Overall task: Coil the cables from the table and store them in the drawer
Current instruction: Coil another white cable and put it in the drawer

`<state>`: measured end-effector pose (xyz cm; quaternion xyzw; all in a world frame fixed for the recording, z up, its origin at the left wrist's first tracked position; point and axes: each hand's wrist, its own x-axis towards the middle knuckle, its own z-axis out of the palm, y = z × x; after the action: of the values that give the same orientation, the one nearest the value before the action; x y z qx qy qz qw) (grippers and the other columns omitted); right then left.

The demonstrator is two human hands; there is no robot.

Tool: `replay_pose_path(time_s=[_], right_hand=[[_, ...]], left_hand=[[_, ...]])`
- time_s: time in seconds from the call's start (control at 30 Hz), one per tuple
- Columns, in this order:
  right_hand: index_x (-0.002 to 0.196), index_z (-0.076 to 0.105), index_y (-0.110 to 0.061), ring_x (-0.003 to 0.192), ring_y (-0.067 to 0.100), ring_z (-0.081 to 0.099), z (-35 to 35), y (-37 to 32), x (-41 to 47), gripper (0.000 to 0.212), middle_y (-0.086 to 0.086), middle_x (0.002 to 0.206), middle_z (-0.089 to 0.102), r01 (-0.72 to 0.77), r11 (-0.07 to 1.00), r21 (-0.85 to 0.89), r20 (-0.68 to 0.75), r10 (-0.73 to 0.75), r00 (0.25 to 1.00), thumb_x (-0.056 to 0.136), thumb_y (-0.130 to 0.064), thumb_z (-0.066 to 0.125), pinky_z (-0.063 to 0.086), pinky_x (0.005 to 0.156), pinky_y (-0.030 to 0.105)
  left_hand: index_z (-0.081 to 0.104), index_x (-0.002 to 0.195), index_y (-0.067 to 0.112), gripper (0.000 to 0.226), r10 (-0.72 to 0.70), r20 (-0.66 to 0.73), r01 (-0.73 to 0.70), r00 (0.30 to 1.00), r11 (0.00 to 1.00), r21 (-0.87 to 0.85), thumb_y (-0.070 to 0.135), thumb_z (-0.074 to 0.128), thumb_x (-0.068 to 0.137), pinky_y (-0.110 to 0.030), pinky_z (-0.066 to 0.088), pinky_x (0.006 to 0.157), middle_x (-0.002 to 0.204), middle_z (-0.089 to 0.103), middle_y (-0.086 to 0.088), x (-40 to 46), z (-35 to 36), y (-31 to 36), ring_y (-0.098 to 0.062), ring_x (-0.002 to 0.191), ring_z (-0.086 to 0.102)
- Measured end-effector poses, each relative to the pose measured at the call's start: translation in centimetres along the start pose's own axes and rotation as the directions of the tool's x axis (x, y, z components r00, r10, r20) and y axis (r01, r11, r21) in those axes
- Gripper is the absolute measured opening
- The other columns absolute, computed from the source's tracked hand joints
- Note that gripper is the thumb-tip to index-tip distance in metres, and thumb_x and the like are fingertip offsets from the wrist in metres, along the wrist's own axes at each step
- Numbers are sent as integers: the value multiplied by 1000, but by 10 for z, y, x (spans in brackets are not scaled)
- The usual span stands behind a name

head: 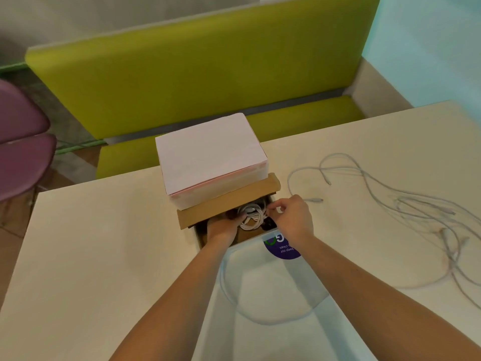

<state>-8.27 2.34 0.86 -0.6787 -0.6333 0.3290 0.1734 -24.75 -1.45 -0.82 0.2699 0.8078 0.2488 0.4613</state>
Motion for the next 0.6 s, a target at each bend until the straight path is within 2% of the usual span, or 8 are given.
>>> replay_pose_path(time_s=[0.1,0.2,0.27,0.4,0.47,0.6], right_hand=[[91,76,-29,88,21,55,4,3,0,10,1,91,51,51,997,-62,-25,-53,998,87,-36,69,51,74,37],[99,73,-31,92,21,54,6,4,1,13,0,93,51,81,992,-99,-27,-84,996,89,-37,67,51,77,38],[102,72,-32,94,20,53,6,5,1,14,0,94,51,99,990,-101,-27,-102,994,90,-36,66,51,77,36],[102,72,-31,96,17,51,7,9,-1,13,-3,93,48,114,991,-75,-19,-116,993,91,-34,66,46,73,31],[104,71,-30,95,14,50,3,12,-3,14,-4,93,48,103,994,-22,2,-103,995,91,-34,65,45,71,28],[108,67,-31,90,14,56,-6,21,-8,17,-7,92,54,90,992,87,21,-92,996,91,-34,65,52,73,30]], left_hand=[[63,122,16,63,50,-24,-49,998,997,61,50,81,72,-42,51,98,123,67,-7,9,2,-10,-27,111,63],[60,127,16,71,91,-37,-88,995,993,78,56,79,70,-41,46,103,125,65,-5,8,0,-12,-27,115,59],[59,128,17,67,114,-27,-112,993,991,76,58,72,76,-35,44,101,125,64,-4,4,-1,-10,-26,116,58],[59,127,19,57,128,-53,-121,990,986,113,59,60,86,-28,42,86,123,65,-4,2,1,-10,-26,113,59],[63,120,19,51,127,-57,-119,990,986,115,58,61,87,-30,46,90,120,67,-4,3,3,-8,-26,111,60],[65,104,23,39,141,-63,-130,988,980,149,58,59,89,-36,49,96,114,70,-2,2,3,-2,-25,106,63]])
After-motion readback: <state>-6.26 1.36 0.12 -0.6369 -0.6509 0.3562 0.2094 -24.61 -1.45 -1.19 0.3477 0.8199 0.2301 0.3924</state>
